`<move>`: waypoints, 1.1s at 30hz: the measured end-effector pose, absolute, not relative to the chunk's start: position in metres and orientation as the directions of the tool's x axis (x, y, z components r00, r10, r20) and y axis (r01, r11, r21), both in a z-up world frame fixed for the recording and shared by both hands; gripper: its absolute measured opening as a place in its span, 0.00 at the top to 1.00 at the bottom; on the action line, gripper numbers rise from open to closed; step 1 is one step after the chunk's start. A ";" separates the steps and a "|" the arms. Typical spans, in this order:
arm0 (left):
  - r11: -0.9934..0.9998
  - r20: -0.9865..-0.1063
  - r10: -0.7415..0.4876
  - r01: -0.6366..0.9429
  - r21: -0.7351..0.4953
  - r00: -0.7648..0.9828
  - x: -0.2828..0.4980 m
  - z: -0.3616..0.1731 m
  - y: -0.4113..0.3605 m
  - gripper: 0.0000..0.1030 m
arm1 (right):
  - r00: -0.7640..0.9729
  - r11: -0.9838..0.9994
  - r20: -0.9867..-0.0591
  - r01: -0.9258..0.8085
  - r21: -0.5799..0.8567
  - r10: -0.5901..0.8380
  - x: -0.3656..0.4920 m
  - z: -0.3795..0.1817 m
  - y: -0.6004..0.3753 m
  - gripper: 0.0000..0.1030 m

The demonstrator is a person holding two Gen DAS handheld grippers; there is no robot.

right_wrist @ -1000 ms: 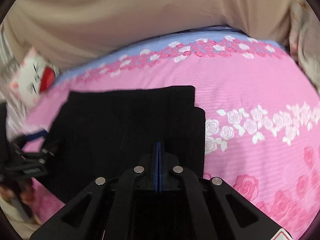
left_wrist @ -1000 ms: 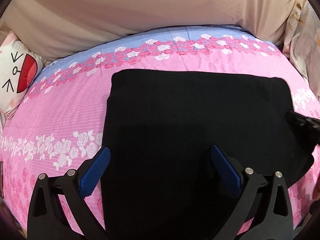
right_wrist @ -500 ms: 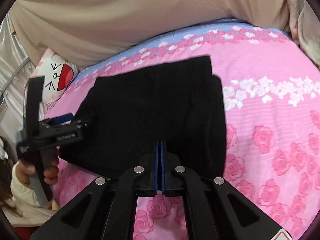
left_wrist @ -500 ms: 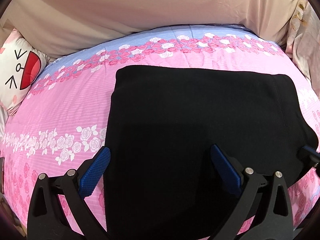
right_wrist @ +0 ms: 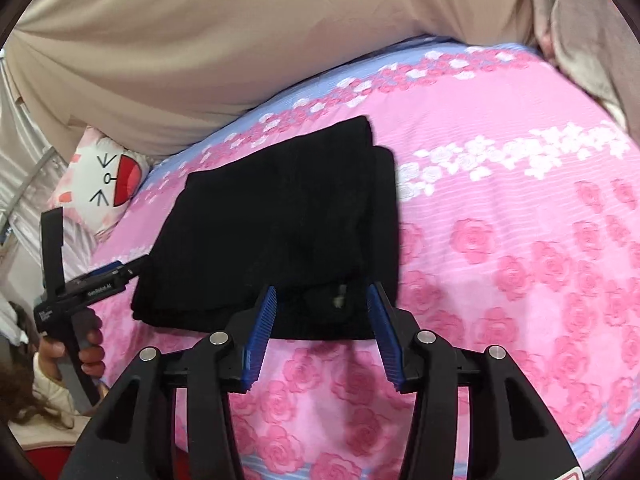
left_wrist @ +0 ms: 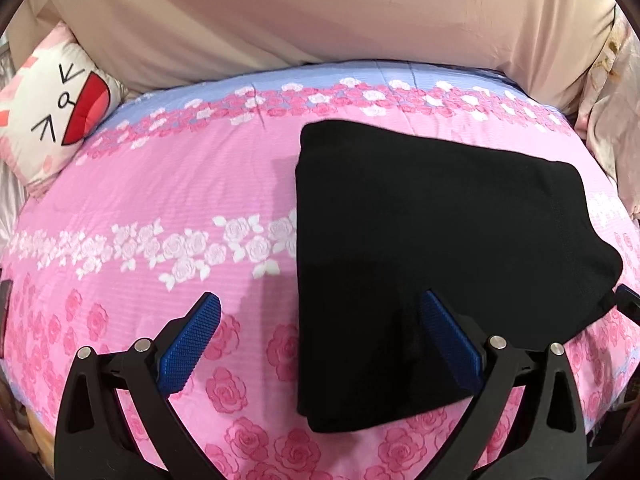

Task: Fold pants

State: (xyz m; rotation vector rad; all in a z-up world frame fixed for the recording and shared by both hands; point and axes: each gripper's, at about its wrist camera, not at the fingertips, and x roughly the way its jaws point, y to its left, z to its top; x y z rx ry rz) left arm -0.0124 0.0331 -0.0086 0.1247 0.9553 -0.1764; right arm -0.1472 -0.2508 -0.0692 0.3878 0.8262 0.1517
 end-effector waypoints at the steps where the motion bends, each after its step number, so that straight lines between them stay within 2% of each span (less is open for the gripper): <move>1: 0.978 -0.823 -0.100 0.207 0.022 0.558 -0.013 -0.011 0.033 0.05 | 0.673 0.916 -0.680 0.010 0.400 0.290 -0.143 -0.071 -0.249 0.53; 3: 0.977 -0.831 -0.105 0.211 0.015 0.546 -0.013 -0.014 0.031 0.05 | 0.679 0.914 -0.674 0.011 0.405 0.291 -0.133 -0.073 -0.245 0.52; 4: 0.977 -0.831 -0.108 0.214 0.014 0.545 -0.014 -0.014 0.030 0.05 | 0.700 0.915 -0.654 0.002 0.404 0.287 -0.129 -0.071 -0.244 0.58; 5: 0.976 -0.831 -0.108 0.217 0.015 0.545 -0.014 -0.014 0.030 0.05 | 0.711 0.915 -0.641 -0.008 0.404 0.289 -0.128 -0.069 -0.243 0.86; 6: 0.976 -0.831 -0.105 0.219 0.020 0.547 -0.016 -0.014 0.029 0.05 | 0.718 0.920 -0.639 -0.006 0.393 0.277 -0.126 -0.065 -0.241 0.92; 10: 0.975 -0.824 -0.099 0.219 0.032 0.558 -0.023 -0.008 0.037 0.05 | 0.739 0.887 -0.568 -0.085 0.454 0.362 -0.148 -0.038 -0.240 0.92; 11: 0.975 -0.824 -0.100 0.219 0.029 0.558 -0.024 -0.008 0.040 0.05 | 0.734 0.891 -0.574 -0.096 0.444 0.364 -0.152 -0.036 -0.240 0.89; 13: 0.975 -0.835 -0.105 0.220 0.020 0.541 -0.023 -0.017 0.043 0.05 | 0.693 0.929 -0.652 -0.069 0.364 0.308 -0.150 -0.053 -0.238 0.77; 14: 0.975 -0.841 -0.112 0.221 0.009 0.529 -0.021 -0.021 0.045 0.05 | 0.682 0.947 -0.687 -0.027 0.320 0.252 -0.148 -0.063 -0.240 0.67; 15: 0.975 -0.853 -0.145 0.218 -0.037 0.501 -0.019 -0.025 0.047 0.05 | 0.657 0.959 -0.728 0.031 0.283 0.194 -0.146 -0.077 -0.243 0.65; 19: 0.940 -0.851 -0.329 0.225 -0.256 0.409 -0.016 -0.028 0.056 0.05 | 0.675 0.935 -0.688 -0.009 0.354 0.267 -0.151 -0.076 -0.243 0.61; 22: 0.918 -0.860 -0.389 0.218 -0.332 0.331 -0.009 -0.043 0.051 0.05 | 0.655 0.950 -0.716 -0.010 0.313 0.243 -0.138 -0.084 -0.240 0.61; 24: 0.919 -0.863 -0.387 0.207 -0.335 0.326 -0.009 -0.044 0.050 0.05 | 0.649 0.952 -0.721 -0.016 0.305 0.242 -0.135 -0.084 -0.240 0.76; 27: 0.913 -0.848 -0.401 0.229 -0.339 0.346 -0.015 -0.034 0.052 0.05 | 0.690 0.944 -0.676 -0.030 0.329 0.258 -0.152 -0.060 -0.250 1.00; 28: 0.914 -0.845 -0.398 0.231 -0.332 0.359 -0.016 -0.033 0.053 0.05 | 0.699 0.947 -0.674 -0.012 0.322 0.238 -0.155 -0.059 -0.256 1.00; 29: 0.918 -0.845 -0.390 0.230 -0.324 0.367 -0.016 -0.033 0.053 0.05 | 0.698 0.962 -0.695 0.034 0.273 0.172 -0.156 -0.062 -0.265 0.99; 30: 0.922 -0.851 -0.379 0.221 -0.317 0.363 -0.014 -0.037 0.053 0.05 | 0.680 0.967 -0.721 0.068 0.245 0.135 -0.154 -0.070 -0.271 0.86; 31: 0.923 -0.857 -0.379 0.210 -0.323 0.349 -0.011 -0.040 0.053 0.05 | 0.625 0.959 -0.773 0.140 0.246 0.108 -0.151 -0.084 -0.285 0.85; 32: 0.919 -0.860 -0.390 0.196 -0.342 0.329 -0.009 -0.043 0.055 0.05 | 0.604 0.944 -0.787 0.172 0.282 0.124 -0.150 -0.089 -0.293 0.82; 33: 0.908 -0.855 -0.417 0.180 -0.378 0.308 -0.007 -0.046 0.056 0.05 | 0.606 0.898 -0.770 0.199 0.393 0.203 -0.153 -0.092 -0.305 0.70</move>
